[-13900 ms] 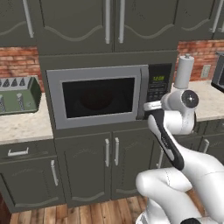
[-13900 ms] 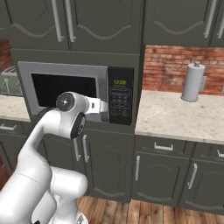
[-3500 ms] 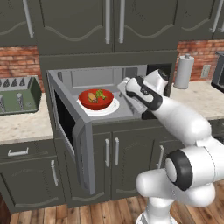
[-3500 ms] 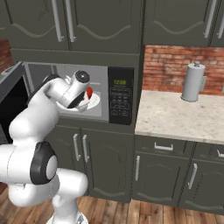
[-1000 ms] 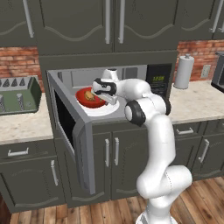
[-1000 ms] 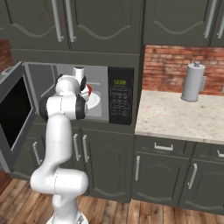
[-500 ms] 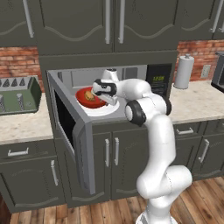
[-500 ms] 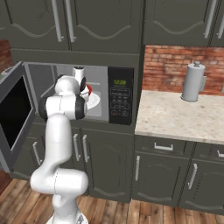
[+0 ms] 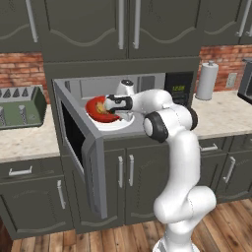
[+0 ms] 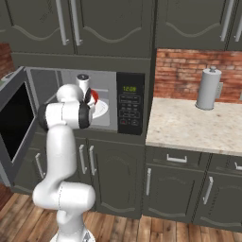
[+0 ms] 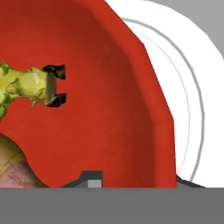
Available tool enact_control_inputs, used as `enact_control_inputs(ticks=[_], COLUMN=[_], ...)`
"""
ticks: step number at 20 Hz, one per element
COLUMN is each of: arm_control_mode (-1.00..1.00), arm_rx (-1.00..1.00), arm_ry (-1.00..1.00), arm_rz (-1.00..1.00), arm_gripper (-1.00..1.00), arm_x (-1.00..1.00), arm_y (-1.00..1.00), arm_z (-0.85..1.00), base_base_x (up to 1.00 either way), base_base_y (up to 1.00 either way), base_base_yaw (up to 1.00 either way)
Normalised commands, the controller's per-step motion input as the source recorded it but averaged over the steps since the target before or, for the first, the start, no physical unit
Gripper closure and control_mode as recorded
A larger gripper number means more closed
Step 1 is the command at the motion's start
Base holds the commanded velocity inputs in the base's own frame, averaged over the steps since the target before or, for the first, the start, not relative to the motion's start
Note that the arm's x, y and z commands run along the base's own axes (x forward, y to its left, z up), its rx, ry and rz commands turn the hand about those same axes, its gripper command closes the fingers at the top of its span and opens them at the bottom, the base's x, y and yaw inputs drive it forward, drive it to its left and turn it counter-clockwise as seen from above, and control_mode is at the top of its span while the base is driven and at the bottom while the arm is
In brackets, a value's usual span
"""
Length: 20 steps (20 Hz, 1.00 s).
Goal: The microwave is finished heating the chicken drumstick and broccoli. Take the bowl containing the food and place it on the dining counter.
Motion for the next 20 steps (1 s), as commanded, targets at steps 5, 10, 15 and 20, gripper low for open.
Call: enact_control_inputs(ticks=[5, 10, 15, 20], arm_control_mode=[-1.00, -1.00, -1.00, -1.00], arm_rx=[0.03, 0.03, 0.00, 0.00], arm_ry=[-0.18, -0.21, -0.02, 0.00], arm_rz=[0.00, -0.06, -0.08, -0.04], arm_gripper=[1.00, 1.00, 1.00, 1.00], arm_x=[-0.39, -0.69, -0.98, -1.00], arm_y=[0.00, 0.00, -0.05, -0.08], arm_z=[-0.06, 0.28, 0.93, 1.00], base_base_x=[0.00, 0.00, 0.00, 0.00], base_base_y=[0.00, 0.00, 0.00, 0.00], base_base_yaw=[0.00, 0.00, 0.00, 0.00])
